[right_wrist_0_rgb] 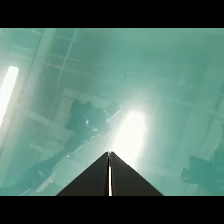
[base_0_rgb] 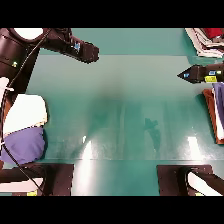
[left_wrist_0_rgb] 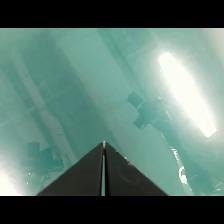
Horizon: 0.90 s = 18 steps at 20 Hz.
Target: Fold the shirts.
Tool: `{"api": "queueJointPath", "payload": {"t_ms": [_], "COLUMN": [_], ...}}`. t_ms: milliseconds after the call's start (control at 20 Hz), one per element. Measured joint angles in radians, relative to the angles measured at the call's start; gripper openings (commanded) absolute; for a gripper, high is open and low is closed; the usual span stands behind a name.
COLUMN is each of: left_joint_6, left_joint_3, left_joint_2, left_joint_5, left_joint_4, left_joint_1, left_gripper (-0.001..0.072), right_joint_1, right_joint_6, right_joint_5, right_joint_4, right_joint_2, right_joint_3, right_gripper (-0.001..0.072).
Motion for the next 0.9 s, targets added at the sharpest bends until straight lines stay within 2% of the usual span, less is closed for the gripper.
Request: {"api": "queueJointPath", "payload": {"t_ms": [750, 900], "left_joint_6": [-0.002, -0.002], "left_joint_3": [0.000, 0.000], "left_joint_2": [0.002, 0.033], "left_joint_5": [0.034, -0.026], "left_joint_4": [-0.001, 0.036], "left_joint_1": [0.003, 0.055], "left_gripper": [0.0026, 0.0026], "right_joint_1": [0.001, 0.001], "right_joint_6": [0.000, 0.000], "right_joint_5": [0.036, 0.042], "right_joint_4": [0.001, 0.001], "right_joint_2": [0.000, 0.000], "right_joint_3": [0.000, 0.000], "right_gripper": [0.0017, 0.0017]}}
